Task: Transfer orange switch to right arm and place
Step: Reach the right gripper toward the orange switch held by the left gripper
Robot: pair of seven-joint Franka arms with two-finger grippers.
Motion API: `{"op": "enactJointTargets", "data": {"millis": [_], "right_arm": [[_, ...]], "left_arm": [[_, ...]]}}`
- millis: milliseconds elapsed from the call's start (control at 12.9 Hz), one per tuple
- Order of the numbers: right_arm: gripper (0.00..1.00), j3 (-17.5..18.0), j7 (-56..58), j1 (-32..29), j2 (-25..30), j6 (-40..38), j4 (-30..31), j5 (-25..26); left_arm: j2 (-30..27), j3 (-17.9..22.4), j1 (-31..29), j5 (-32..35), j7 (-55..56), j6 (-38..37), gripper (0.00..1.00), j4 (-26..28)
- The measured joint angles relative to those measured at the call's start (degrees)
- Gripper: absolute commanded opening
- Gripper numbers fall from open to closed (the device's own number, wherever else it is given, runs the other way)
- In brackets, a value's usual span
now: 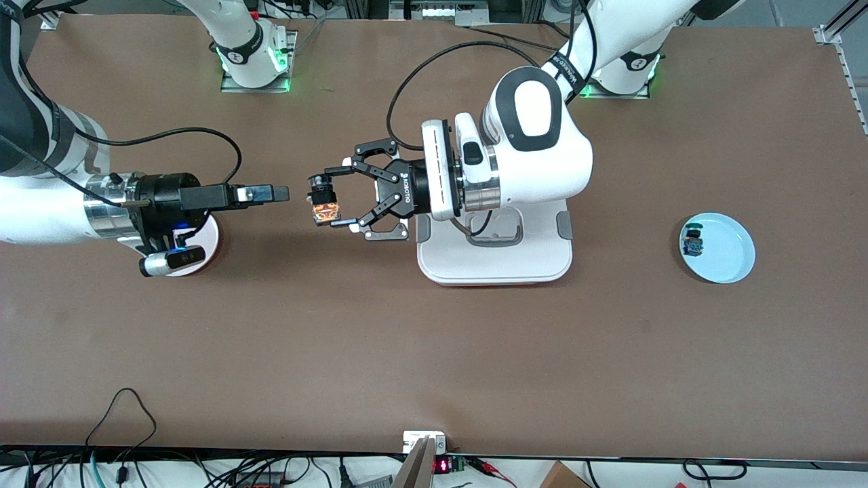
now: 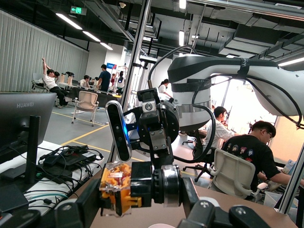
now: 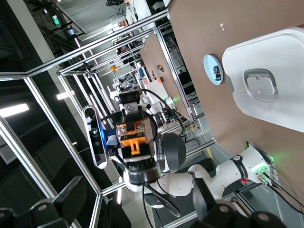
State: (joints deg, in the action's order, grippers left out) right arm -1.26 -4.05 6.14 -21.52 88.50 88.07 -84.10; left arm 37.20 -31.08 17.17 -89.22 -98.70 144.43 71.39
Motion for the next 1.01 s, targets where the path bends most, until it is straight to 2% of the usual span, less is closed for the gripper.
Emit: {"op": "enactJointTargets", "data": {"millis": [388,1008], "right_arm": [[1.0,0.0,0.26,1.43,-2.83,0.33,-2.46,0.07],[1.0,0.24,0.5,3.51,-3.73,3.1,-3.51,0.07]], "left_arm": [[0.01,0.38,0.01,0.0,-0.08,0.0,0.02,-0.01],[0.01,0.39,0.03,0.0,-0.12,0.0,0.02,-0.04]]}}
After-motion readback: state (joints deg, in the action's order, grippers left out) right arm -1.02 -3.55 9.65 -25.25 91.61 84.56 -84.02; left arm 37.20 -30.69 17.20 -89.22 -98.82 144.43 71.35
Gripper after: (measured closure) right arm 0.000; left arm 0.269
